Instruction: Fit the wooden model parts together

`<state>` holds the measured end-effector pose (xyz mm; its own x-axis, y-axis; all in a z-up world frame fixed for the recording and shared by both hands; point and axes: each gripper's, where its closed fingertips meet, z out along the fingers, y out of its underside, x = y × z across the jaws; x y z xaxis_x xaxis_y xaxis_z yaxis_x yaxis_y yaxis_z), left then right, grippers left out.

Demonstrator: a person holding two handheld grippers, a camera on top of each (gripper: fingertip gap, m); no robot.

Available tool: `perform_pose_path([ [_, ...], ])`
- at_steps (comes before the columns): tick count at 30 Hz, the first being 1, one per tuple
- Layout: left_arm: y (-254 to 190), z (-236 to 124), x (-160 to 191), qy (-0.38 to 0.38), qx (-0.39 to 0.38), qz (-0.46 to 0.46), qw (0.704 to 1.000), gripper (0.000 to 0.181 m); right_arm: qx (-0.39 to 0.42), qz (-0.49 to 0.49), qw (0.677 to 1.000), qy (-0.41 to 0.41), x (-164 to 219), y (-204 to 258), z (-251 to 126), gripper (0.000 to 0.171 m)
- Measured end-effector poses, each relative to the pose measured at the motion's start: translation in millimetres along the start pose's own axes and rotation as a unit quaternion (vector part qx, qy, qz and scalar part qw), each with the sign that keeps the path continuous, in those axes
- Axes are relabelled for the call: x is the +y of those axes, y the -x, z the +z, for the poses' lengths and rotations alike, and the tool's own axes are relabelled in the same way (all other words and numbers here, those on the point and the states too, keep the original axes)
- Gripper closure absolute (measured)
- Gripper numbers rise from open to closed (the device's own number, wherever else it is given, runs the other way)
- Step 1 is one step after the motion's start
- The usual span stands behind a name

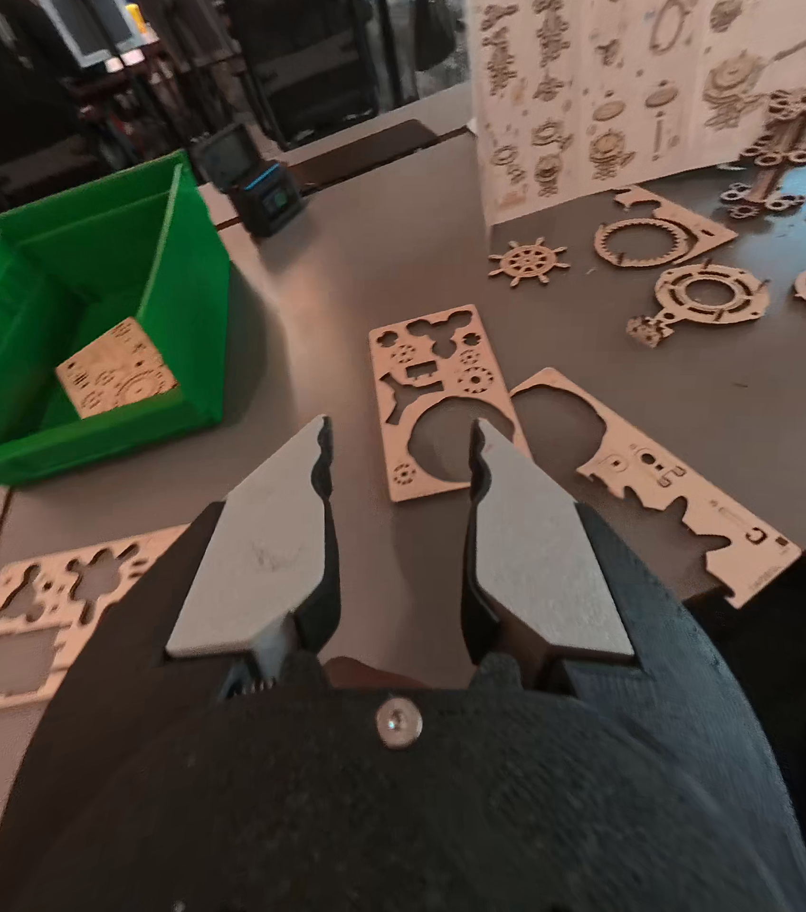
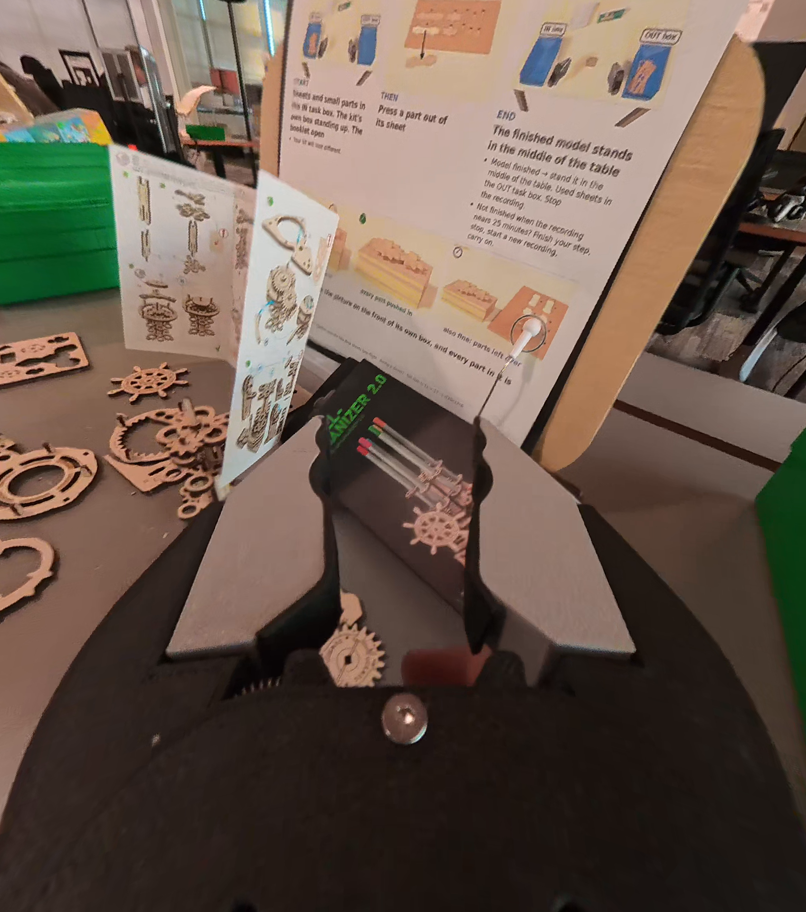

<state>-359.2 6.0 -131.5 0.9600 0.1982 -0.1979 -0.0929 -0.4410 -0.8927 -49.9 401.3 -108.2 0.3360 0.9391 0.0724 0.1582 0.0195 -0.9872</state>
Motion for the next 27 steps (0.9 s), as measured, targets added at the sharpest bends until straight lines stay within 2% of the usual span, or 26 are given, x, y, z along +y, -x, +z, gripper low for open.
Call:
perform_pose_path([
  [7,75,-60,20,-0.046,-0.128,-0.087,0.987,0.13,0.032,-0.039,0.998,0.033,18,10,-6,0.113],
  [14,154,-139,73,-0.059,-0.277,-0.159,0.946,0.131,0.061,-0.031,0.997,0.037,22,5,-12,0.11],
  [18,159,-151,96,-0.071,-0.265,-0.202,0.94,0.132,0.068,-0.024,0.997,0.036,22,4,-10,0.105],
  [23,141,-143,118,-0.057,-0.246,-0.203,0.946,0.131,0.09,-0.032,0.995,0.042,28,0,-9,0.094],
  [27,133,-155,134,-0.048,-0.252,-0.196,0.946,0.131,0.091,-0.038,0.994,0.053,37,1,-3,0.089],
])
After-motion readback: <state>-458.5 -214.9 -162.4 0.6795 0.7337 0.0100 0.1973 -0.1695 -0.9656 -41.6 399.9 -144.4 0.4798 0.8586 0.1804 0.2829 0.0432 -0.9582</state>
